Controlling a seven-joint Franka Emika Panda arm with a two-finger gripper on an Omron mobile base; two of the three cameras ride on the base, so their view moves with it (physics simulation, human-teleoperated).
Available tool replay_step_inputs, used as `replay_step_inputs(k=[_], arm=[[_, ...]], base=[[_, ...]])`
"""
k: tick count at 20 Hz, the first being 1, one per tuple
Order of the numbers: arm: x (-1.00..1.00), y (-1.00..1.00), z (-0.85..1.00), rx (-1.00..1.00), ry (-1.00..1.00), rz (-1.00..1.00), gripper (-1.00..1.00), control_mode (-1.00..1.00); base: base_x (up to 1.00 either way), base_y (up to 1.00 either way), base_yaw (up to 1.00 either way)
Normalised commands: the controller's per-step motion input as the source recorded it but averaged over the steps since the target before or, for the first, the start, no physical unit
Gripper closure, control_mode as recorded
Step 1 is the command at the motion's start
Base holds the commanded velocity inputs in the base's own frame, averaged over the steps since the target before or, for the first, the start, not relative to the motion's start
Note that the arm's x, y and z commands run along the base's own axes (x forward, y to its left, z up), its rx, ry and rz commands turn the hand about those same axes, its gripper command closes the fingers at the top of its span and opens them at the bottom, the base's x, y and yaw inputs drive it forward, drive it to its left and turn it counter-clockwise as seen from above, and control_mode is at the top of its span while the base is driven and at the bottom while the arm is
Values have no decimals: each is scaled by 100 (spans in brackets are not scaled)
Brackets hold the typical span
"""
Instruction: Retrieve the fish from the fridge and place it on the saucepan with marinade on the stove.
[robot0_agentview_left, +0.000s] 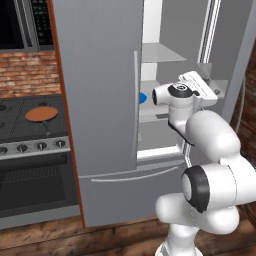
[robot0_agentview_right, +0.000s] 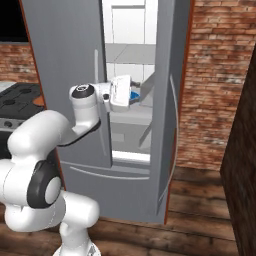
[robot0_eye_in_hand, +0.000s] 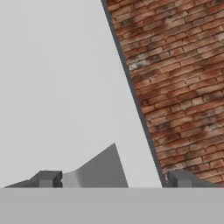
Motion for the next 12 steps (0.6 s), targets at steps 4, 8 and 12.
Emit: replay_step_inputs(k=[4, 8, 12], arm=[[0, -33, 0, 0, 0, 0, -100, -100], [0, -31, 0, 0, 0, 0, -100, -100], [0, -31, 0, 0, 0, 0, -100, -100]], base=[[0, 0, 0], [0, 0, 0], [0, 0, 0]])
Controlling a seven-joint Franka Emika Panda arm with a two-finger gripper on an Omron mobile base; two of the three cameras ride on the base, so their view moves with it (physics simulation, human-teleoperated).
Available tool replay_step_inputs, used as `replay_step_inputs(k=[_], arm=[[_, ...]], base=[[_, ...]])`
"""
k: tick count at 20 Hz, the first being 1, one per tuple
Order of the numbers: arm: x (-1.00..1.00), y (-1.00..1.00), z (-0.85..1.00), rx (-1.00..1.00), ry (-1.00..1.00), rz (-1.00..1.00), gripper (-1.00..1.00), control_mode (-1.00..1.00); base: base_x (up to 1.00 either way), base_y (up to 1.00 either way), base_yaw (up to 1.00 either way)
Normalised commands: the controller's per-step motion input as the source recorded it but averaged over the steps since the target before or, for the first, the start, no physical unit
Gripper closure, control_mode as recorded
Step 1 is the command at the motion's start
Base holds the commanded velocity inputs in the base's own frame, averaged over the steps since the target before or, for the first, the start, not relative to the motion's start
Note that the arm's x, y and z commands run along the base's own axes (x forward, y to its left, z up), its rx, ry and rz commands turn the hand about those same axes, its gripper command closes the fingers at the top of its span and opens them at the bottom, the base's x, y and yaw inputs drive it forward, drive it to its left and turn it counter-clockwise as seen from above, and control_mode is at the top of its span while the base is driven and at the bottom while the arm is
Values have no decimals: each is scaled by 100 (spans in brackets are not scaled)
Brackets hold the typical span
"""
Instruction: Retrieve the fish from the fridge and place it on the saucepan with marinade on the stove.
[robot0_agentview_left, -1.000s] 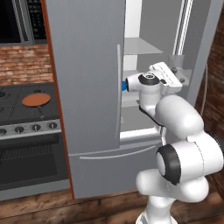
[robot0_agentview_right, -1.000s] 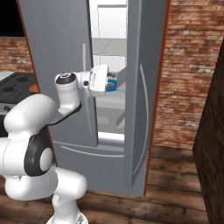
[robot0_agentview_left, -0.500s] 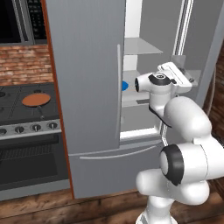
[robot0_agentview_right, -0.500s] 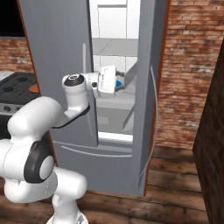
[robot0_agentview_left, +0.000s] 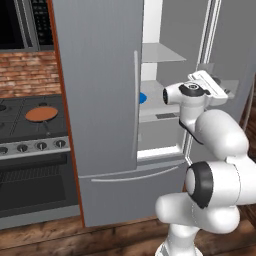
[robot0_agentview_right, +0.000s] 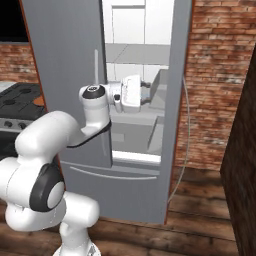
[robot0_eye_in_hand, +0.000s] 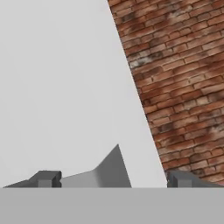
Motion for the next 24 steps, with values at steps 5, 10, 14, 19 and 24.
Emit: replay_step_inputs(k=[5, 10, 14, 19, 24], arm=[[0, -28, 0, 0, 0, 0, -100, -100], [0, -23, 0, 0, 0, 0, -100, -100], [0, -18, 0, 0, 0, 0, -100, -100], [0, -13, 0, 0, 1, 0, -100, -100], [0, -2, 0, 0, 1, 0, -100, -100]], base=[[0, 0, 0], [0, 0, 0], [0, 0, 0], [0, 0, 0], [0, 0, 0]])
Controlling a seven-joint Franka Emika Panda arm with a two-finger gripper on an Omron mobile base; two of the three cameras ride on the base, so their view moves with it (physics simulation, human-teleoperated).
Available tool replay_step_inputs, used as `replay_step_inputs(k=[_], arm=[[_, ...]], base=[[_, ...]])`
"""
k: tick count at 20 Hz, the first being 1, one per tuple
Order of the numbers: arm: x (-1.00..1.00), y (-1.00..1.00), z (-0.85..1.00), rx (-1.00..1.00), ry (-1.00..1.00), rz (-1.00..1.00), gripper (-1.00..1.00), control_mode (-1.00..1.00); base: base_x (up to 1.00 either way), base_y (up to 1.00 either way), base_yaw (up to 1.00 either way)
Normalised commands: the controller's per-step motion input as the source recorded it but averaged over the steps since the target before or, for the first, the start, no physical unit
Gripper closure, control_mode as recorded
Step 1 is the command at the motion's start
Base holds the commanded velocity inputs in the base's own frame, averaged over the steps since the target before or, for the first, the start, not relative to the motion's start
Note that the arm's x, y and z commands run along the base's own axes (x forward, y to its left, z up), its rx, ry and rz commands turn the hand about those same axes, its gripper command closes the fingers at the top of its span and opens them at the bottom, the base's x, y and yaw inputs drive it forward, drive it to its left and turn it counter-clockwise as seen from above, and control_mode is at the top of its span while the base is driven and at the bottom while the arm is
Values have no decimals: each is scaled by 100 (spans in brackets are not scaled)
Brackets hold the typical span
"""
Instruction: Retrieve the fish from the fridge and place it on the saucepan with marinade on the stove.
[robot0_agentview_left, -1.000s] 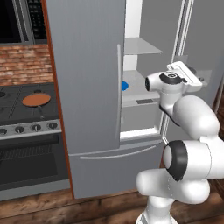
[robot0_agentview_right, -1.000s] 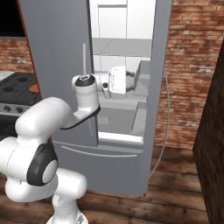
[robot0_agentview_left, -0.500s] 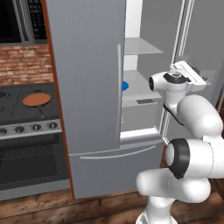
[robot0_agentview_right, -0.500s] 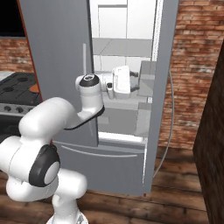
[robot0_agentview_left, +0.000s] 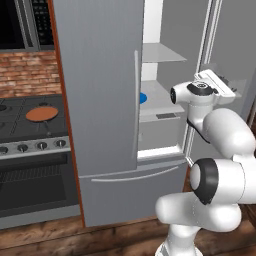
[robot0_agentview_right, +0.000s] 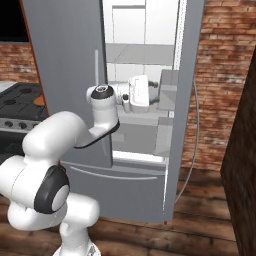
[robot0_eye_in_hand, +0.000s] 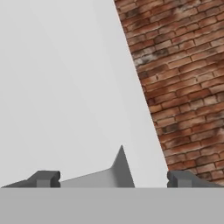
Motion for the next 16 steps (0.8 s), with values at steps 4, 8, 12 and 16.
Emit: replay_step_inputs(k=[4, 8, 12, 16], arm=[[-13, 7, -2, 0, 0, 0, -100, -100], [-21, 61, -2, -2, 0, 0, -100, -100], [-15, 76, 6, -1, 0, 3, -100, -100], [-2, 64, 26, 0, 2, 11, -100, -100]], base=[[0, 0, 0], [0, 0, 0], [0, 0, 0], [0, 0, 0]])
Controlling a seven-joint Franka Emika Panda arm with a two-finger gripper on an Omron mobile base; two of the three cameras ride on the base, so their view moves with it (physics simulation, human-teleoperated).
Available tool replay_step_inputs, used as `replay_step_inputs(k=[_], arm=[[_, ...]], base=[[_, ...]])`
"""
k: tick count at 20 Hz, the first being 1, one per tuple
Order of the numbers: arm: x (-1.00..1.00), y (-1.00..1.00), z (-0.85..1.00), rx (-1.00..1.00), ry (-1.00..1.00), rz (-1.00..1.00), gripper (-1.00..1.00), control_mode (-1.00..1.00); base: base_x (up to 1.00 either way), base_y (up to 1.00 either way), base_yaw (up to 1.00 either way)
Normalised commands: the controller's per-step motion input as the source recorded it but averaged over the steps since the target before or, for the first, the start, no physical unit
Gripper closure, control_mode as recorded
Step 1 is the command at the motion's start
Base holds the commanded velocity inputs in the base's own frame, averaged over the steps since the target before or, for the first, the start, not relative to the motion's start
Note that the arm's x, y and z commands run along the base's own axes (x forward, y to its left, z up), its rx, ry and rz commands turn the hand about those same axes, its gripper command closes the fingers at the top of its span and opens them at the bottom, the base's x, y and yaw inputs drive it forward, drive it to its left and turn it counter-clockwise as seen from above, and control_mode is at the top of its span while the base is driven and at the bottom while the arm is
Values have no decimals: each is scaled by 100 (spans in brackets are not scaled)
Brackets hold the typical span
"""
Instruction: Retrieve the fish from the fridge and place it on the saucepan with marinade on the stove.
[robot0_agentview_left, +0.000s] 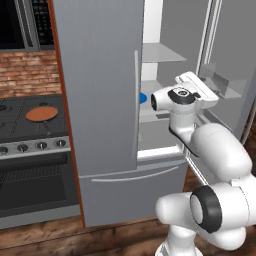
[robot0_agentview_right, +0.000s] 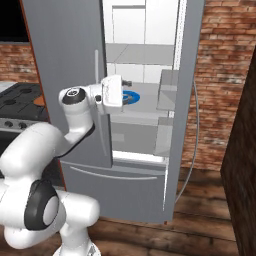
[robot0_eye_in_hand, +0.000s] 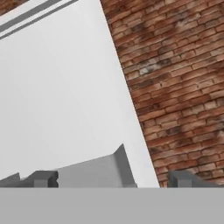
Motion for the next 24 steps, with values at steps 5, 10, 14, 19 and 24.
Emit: replay_step_inputs(k=[5, 10, 14, 19, 24], arm=[[0, 53, 40, 0, 7, 20, -100, -100], [-15, 51, 44, 0, 12, 25, -100, -100], [-37, 51, 25, 0, 15, 29, -100, -100], [-43, 62, 5, 2, 20, 27, -100, -100], [-37, 43, 12, 8, 21, 24, -100, -100]], base=[[0, 0, 0], [0, 0, 0], [0, 0, 0], [0, 0, 0], [0, 0, 0]])
